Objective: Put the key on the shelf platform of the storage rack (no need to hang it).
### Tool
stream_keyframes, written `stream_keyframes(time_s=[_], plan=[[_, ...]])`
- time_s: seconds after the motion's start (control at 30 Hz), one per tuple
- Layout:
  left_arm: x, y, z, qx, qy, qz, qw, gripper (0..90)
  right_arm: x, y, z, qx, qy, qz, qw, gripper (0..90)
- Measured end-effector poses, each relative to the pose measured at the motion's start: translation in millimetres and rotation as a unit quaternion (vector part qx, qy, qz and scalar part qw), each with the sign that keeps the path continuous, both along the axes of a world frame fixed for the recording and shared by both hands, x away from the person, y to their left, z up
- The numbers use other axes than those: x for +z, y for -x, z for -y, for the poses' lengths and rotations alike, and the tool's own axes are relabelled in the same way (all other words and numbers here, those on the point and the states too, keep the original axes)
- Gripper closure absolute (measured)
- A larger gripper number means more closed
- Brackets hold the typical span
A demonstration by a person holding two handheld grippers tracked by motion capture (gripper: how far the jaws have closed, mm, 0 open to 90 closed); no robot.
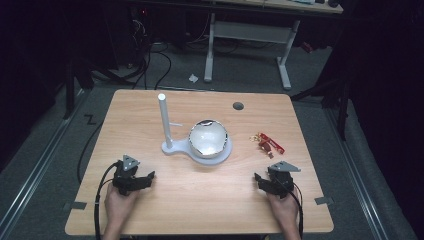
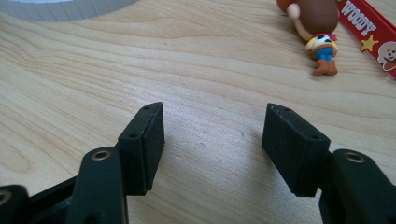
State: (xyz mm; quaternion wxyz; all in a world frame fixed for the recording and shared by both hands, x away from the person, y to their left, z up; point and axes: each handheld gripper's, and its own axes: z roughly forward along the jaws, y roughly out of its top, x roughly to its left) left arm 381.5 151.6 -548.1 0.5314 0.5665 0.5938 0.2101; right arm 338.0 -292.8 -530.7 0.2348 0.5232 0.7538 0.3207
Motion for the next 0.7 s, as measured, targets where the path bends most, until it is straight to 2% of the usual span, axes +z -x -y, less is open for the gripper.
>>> stream_keyframes(time_s=[0.53, 0.7], plan=[[0.0, 0.0, 0.0, 0.000, 0.000, 0.000, 1.0000, 22.0, 0.0, -0.3, 0.0, 0.002, -0.001, -0.001, 1.0000, 37.2], [0.1, 0.1, 0.0, 0.000, 0.000, 0.000, 1.0000, 22.0, 0.0, -0.5, -0.9, 0.005, 0.000, -0.005, 1.0000, 32.9]])
